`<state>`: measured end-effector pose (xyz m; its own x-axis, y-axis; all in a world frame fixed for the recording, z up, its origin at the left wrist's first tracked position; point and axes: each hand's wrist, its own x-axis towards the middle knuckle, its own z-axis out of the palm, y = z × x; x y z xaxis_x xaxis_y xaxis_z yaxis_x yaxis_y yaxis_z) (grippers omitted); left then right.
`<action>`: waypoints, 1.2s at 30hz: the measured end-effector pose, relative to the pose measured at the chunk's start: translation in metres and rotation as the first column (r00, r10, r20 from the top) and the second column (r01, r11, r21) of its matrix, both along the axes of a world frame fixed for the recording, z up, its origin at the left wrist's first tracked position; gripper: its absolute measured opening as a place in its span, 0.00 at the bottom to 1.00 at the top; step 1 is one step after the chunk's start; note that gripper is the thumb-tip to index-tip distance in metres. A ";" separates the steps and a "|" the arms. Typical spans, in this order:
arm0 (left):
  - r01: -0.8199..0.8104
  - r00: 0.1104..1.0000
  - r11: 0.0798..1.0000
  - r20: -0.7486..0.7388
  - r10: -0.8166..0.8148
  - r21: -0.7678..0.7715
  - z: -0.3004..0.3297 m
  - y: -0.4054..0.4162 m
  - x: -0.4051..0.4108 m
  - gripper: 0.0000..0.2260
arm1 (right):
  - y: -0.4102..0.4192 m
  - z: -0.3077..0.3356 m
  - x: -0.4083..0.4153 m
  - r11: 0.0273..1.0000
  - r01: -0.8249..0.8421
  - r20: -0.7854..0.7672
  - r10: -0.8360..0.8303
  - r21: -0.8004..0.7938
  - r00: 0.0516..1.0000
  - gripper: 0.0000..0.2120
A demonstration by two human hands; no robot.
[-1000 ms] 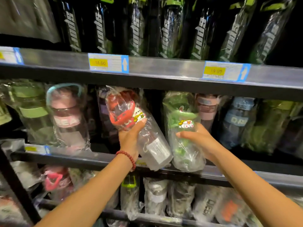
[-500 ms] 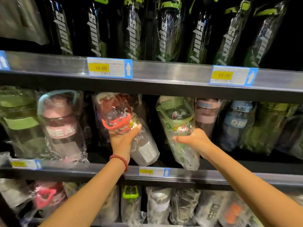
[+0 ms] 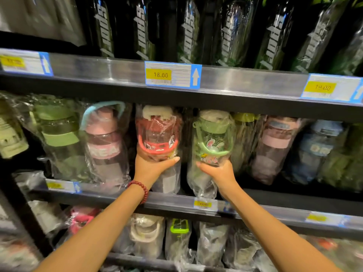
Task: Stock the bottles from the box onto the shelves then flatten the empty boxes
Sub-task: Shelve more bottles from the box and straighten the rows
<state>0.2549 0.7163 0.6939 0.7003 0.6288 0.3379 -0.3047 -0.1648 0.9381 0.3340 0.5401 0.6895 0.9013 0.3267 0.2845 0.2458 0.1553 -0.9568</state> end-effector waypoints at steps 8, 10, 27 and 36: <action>0.022 1.000 0.995 -0.016 -0.020 0.100 -0.001 0.012 -0.001 0.46 | 0.023 -0.010 -0.007 0.997 -0.082 0.009 0.082 0.002 0.997 0.18; 0.043 0.999 0.995 -0.021 -0.042 0.086 -0.001 0.016 -0.001 0.45 | 0.024 -0.012 -0.006 0.994 -0.112 -0.003 0.112 -0.021 0.994 0.18; 0.231 0.968 0.958 -0.140 -0.209 0.169 0.008 0.036 -0.016 0.25 | 0.018 -0.023 -0.006 0.983 -0.047 0.106 0.066 -0.176 0.992 0.30; 0.093 0.967 0.970 -0.253 -0.035 0.223 -0.013 0.024 -0.030 0.40 | 0.018 -0.024 -0.011 0.974 -0.037 0.102 0.061 -0.222 0.993 0.40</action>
<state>0.2251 0.7398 0.6809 0.8160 0.5050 0.2812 -0.0870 -0.3736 0.9235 0.3228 0.5583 0.6656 0.8509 0.4345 0.2951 0.3460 -0.0411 -0.9373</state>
